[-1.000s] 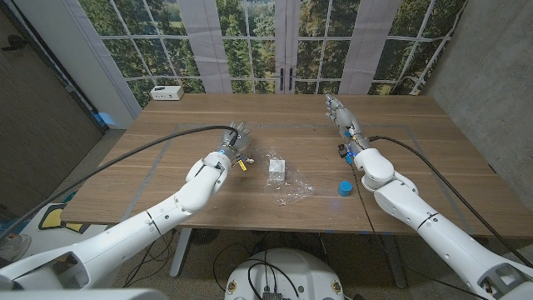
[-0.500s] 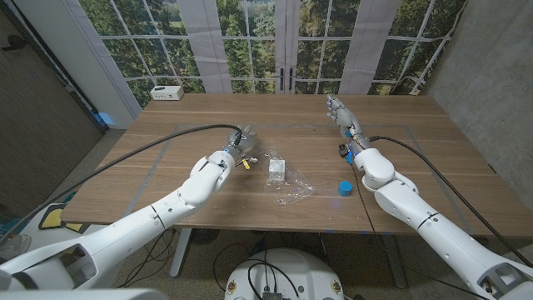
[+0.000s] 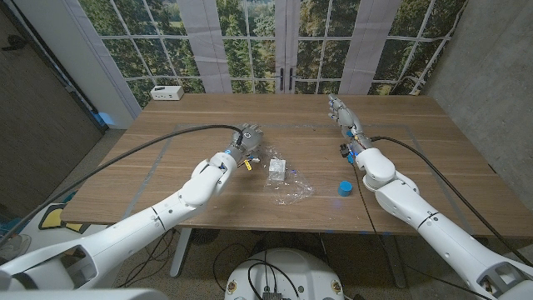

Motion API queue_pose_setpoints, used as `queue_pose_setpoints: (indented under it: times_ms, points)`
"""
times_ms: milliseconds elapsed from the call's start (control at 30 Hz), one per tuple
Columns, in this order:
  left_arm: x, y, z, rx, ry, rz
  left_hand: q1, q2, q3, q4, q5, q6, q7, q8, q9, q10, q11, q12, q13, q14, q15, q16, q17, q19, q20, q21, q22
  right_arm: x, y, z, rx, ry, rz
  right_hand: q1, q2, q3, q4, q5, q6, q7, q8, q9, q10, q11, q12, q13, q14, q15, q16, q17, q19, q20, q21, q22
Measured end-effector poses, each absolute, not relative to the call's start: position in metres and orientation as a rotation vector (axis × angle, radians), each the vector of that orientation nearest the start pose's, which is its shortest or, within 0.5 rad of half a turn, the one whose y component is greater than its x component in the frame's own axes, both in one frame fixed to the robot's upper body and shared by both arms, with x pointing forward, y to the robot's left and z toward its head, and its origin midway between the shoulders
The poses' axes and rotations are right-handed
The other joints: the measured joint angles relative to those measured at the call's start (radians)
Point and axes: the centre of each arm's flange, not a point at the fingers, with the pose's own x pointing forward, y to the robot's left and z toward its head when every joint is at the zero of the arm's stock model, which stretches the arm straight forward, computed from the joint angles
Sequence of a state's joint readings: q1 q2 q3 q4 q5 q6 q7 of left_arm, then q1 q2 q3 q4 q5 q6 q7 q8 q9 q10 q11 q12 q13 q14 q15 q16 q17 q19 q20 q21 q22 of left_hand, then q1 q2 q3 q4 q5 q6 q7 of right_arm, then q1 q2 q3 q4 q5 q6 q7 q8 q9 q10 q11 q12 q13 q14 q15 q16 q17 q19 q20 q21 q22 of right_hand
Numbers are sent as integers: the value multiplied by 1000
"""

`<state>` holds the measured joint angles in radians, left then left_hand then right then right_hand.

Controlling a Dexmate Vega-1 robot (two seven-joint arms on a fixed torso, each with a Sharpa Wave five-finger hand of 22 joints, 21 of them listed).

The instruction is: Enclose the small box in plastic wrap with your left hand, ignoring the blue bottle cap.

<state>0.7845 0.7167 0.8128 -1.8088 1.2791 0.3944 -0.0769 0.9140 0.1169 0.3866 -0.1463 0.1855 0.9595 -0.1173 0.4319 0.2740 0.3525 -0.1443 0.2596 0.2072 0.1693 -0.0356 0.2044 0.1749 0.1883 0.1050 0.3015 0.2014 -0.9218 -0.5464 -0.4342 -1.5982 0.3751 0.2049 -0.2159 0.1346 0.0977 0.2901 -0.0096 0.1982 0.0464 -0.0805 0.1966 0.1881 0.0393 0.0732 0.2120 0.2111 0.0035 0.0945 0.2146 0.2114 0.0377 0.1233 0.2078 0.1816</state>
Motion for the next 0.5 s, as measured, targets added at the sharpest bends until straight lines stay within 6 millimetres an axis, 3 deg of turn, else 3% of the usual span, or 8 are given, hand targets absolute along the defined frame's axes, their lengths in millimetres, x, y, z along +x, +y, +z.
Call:
queue_pose_setpoints:
  times_ms: [133, 333, 500]
  points:
    - [578, 146, -25, 1963, -735, 304, -7, 19, 0, 8, 0, -20, -1, 2, 14, 7, -4, 4, 5, 21, 0, 8, 5, 12, 2, 3, 1, 606, -223, -9, -176, -690, 156, 0, 0, 0, 0, 0, 0, 0, 0, 0, 0, 0, 0, 0, 0, 0, 0, 0, 0, 0, 0, 0]
    - [571, 141, -22, 1935, -797, 305, -6, 19, -11, 1, -3, -8, -8, 29, 27, 47, -18, 15, 10, 49, -5, 8, 1, 23, -9, 13, 6, 606, -223, -8, -174, -690, 158, 0, 0, 0, 0, 0, 0, 0, 0, 0, 0, 0, 0, 0, 0, 0, 0, 0, 0, 0, 0, 2]
    - [566, 132, -21, 1935, -843, 278, 3, -10, -22, -10, -5, 24, -8, 41, 27, 60, -22, 15, 10, 62, -5, 8, -3, 26, -12, 17, 6, 606, -223, -8, -174, -690, 158, 0, 0, 0, 0, 0, 0, 0, 0, 0, 0, 0, 0, 0, 0, 0, 0, 0, 0, 0, 0, 2]
